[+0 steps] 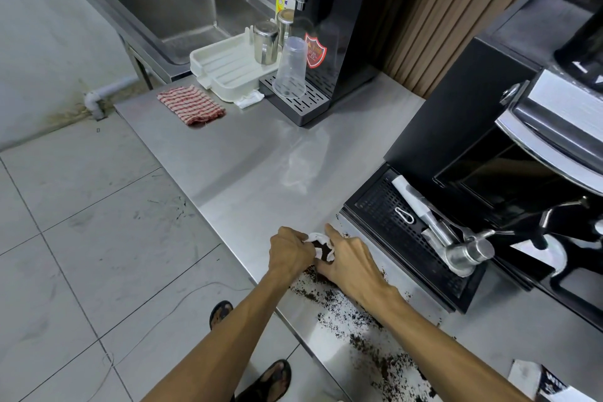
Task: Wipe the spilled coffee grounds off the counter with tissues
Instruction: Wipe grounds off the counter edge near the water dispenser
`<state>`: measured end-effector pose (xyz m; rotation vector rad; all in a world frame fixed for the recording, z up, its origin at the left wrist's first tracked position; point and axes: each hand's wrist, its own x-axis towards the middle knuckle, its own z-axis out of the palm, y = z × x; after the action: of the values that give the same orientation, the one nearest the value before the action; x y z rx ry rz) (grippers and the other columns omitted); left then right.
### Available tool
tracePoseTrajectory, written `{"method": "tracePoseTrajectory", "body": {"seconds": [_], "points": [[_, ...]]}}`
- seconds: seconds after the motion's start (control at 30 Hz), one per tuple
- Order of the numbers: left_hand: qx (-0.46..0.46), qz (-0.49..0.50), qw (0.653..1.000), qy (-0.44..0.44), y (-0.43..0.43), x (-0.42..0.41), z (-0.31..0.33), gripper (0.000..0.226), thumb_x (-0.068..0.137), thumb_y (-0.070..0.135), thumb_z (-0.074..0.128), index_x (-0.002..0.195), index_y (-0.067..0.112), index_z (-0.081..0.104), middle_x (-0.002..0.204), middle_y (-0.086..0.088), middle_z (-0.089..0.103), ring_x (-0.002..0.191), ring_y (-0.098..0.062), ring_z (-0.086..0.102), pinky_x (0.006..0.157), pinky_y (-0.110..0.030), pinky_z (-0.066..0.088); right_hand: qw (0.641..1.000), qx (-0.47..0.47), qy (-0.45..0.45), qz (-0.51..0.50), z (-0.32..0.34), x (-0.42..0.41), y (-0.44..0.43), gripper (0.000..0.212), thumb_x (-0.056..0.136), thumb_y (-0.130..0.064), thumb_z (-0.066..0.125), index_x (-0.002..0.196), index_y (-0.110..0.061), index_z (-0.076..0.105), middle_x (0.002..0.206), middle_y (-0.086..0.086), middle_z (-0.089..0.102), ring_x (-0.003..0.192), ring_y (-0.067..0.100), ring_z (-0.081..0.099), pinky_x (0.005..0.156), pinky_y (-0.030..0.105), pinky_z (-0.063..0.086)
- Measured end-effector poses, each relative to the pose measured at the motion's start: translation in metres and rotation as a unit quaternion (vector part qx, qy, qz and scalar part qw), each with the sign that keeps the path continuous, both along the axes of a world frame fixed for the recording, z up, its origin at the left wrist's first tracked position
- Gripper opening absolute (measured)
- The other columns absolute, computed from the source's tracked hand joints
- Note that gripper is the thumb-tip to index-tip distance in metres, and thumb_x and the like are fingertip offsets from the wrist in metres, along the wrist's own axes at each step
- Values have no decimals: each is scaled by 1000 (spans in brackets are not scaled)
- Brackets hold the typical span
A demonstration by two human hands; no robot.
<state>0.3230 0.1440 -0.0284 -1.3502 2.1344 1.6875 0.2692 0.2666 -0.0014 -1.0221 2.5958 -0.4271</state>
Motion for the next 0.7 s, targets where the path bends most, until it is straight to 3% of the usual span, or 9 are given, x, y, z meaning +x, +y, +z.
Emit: {"method": "tracePoseTrajectory", "body": {"seconds": [0.3, 0.47, 0.6, 0.7], "points": [[11, 7, 1000, 2, 2, -3, 0, 30, 80, 2, 59, 109, 5, 67, 103, -12, 69, 85, -21, 69, 75, -29, 58, 999, -16, 40, -13, 1, 9, -5, 44, 88, -25, 70, 126, -7, 57, 74, 8, 70, 66, 22, 67, 76, 41, 57], [-6, -8, 1000, -4, -1, -4, 0, 26, 80, 4, 59, 104, 6, 68, 95, -13, 70, 80, -22, 70, 71, -32, 60, 998, -9, 57, -11, -1, 10, -6, 40, 87, -22, 71, 123, -6, 61, 72, 8, 69, 65, 22, 65, 76, 39, 56], [-83, -66, 994, -22, -7, -5, 3, 23, 84, 7, 59, 105, 10, 65, 100, -6, 67, 83, -20, 67, 61, -24, 53, 997, -4, 75, 1, 0, 8, -7, 38, 89, -22, 69, 125, -9, 63, 77, 7, 70, 70, 20, 64, 76, 34, 55], [-178, -139, 974, -22, -14, -5, 8, 18, 86, 10, 61, 103, 13, 64, 102, -3, 64, 84, -20, 63, 65, -25, 46, 997, 4, 82, 8, -1, 6, -8, 34, 90, -21, 67, 122, -11, 66, 82, 7, 70, 76, 21, 64, 79, 35, 53]]}}
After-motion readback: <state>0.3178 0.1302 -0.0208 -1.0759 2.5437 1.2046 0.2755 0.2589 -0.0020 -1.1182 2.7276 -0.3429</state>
